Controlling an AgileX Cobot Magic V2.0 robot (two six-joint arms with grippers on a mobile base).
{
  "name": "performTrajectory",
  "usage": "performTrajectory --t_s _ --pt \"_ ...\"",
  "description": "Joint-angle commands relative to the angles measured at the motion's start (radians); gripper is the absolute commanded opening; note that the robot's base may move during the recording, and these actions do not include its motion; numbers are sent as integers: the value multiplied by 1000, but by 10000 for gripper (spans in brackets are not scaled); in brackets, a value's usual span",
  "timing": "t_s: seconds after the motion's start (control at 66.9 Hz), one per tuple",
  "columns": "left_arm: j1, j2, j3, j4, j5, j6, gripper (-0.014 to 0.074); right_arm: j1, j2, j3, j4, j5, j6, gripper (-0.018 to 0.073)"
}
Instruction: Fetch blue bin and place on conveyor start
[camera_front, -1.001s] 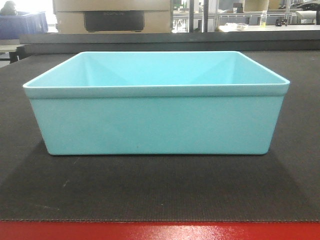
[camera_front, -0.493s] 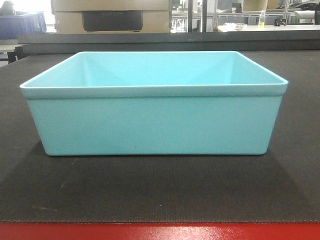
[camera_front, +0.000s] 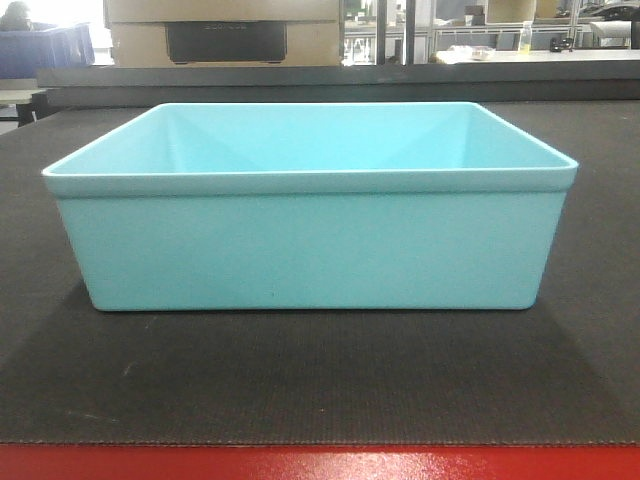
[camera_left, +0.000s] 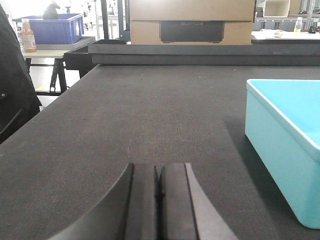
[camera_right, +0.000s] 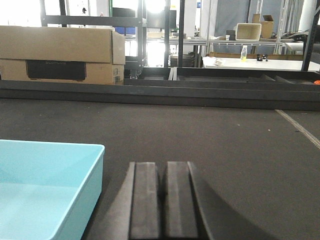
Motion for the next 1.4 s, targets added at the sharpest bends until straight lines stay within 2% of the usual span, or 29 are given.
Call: performTrajectory --t_s 0.0,0.284,0.404,0.553,0.792,0.852,1.39 --pt "-3 -6 -2 -4 -21 0 -111 -3 -4 2 -7 -24 -7 -162" --pt "-3 -6 -2 -4 -21 0 -111 -3 -4 2 -10 -24 -7 -162" --pt "-3 -6 -2 -4 -21 0 -111 -52 -5 19 27 -32 -7 -162" --pt "-3 -6 -2 -4 -21 0 -111 -116 -28 142 54 -131 -7 -162" --pt "-3 -6 -2 -4 -21 0 -111 -124 -123 418 71 -311 -17 -162" --pt "-3 -6 -2 -4 -21 0 -111 -124 -123 418 71 -345 -17 -162" --pt "-3 -6 -2 -4 -21 0 -111 -124 -123 418 71 -338 -17 -162"
